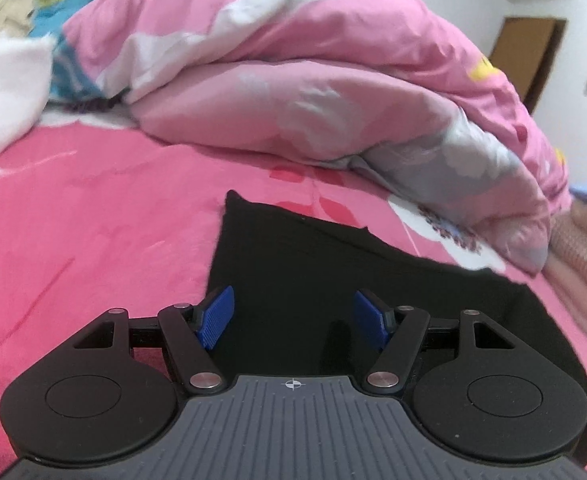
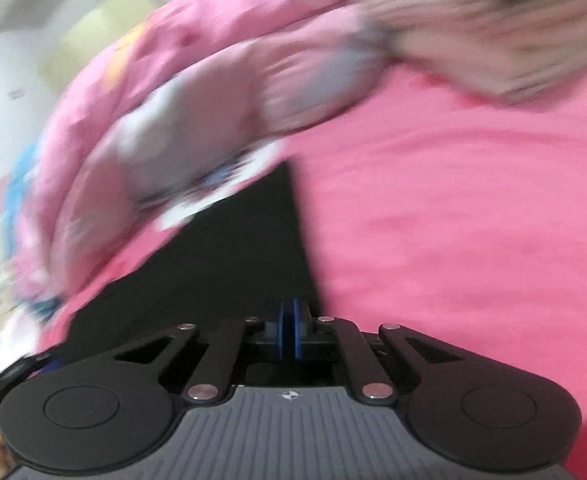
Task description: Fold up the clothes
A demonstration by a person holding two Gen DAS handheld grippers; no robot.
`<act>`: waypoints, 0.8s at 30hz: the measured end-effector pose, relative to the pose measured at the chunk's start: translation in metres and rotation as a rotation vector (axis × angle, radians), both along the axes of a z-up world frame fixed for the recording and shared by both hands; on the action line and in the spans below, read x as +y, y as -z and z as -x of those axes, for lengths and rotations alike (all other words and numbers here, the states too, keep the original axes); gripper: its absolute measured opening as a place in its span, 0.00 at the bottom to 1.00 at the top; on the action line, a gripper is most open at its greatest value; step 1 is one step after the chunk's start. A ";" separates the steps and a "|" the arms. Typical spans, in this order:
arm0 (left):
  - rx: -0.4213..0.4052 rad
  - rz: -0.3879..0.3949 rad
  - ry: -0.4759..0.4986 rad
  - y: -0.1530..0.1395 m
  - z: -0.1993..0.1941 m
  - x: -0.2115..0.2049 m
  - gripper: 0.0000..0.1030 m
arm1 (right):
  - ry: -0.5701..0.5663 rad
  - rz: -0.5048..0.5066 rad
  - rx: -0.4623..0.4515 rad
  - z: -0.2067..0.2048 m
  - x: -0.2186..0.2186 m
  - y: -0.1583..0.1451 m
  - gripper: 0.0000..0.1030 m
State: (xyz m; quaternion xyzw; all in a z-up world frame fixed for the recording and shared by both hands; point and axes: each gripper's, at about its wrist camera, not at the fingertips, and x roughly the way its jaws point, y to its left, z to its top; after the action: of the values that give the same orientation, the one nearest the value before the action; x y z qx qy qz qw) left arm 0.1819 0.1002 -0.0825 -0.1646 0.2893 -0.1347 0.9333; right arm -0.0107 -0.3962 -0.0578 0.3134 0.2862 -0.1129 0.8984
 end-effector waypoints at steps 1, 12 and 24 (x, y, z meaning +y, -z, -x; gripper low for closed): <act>0.000 0.006 -0.002 0.000 0.000 0.000 0.65 | 0.033 0.019 -0.002 0.003 -0.001 -0.005 0.06; -0.011 0.035 -0.013 0.001 -0.001 0.003 0.65 | -0.096 -0.052 -0.091 -0.068 0.045 -0.007 0.06; -0.009 0.042 -0.015 0.001 -0.002 0.004 0.65 | 0.072 -0.081 -0.161 -0.007 0.017 -0.022 0.04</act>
State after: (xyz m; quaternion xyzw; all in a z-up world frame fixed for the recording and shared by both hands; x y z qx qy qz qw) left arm 0.1839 0.1044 -0.0836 -0.1858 0.2808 -0.1345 0.9320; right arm -0.0038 -0.3791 -0.0359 0.3674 0.2061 -0.1079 0.9005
